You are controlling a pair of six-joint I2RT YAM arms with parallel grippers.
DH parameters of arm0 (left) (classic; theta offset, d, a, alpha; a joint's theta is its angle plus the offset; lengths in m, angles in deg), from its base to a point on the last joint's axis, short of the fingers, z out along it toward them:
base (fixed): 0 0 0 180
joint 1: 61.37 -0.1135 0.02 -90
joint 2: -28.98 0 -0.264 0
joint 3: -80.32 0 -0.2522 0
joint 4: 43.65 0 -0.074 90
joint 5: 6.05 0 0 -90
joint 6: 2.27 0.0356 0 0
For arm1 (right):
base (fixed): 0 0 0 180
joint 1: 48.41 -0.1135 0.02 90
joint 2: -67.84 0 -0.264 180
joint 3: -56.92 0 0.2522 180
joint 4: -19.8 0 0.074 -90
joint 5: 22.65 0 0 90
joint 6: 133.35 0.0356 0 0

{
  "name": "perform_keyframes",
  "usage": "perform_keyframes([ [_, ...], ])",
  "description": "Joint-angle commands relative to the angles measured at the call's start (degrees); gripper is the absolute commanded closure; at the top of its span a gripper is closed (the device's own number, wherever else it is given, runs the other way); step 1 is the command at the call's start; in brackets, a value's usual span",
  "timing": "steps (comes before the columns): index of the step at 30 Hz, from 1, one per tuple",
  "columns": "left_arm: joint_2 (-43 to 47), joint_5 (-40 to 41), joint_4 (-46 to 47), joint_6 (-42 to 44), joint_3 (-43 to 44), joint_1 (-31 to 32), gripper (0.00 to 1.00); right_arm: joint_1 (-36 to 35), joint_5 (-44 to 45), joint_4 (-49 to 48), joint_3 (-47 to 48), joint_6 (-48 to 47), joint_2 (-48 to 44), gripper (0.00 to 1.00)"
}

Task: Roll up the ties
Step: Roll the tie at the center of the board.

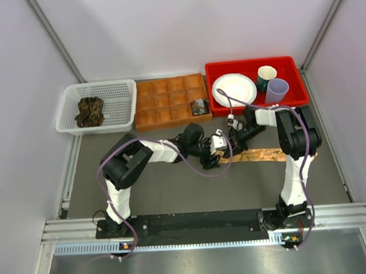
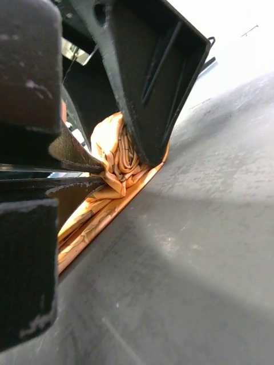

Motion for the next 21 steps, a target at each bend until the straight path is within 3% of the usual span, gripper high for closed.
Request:
perform_keyframes([
  [1,-0.7,-2.4,14.6,-8.7,-6.7,-2.1,0.31,0.5,15.2,-1.6,0.7,-1.4,0.9,1.00],
  [9,-6.4,-7.5,37.4,-16.1,-9.5,-2.3,0.35,0.6,20.5,0.9,1.4,-2.5,1.5,1.00],
  [12,-9.0,-8.6,41.5,-18.8,-8.6,-2.2,0.40,0.5,20.8,1.3,2.1,-2.6,2.1,1.00],
  [14,-10.0,-8.9,41.0,-18.8,-7.7,-1.9,0.44,0.5,20.8,1.8,2.9,-2.7,2.5,1.00],
  [15,-10.1,-8.7,39.3,-17.6,-7.2,-1.8,0.53,0.6,20.7,1.9,3.1,-2.7,2.9,1.00],
  [17,-9.1,-8.4,35.9,-15.5,-6.9,-1.4,0.58,0.5,20.2,2.2,3.6,-3.2,3.1,1.00],
  [21,-6.0,-3.7,17.6,-4.5,-3.3,-0.2,0.74,0.5,14.4,4.1,5.3,-4.9,2.8,1.00],
])
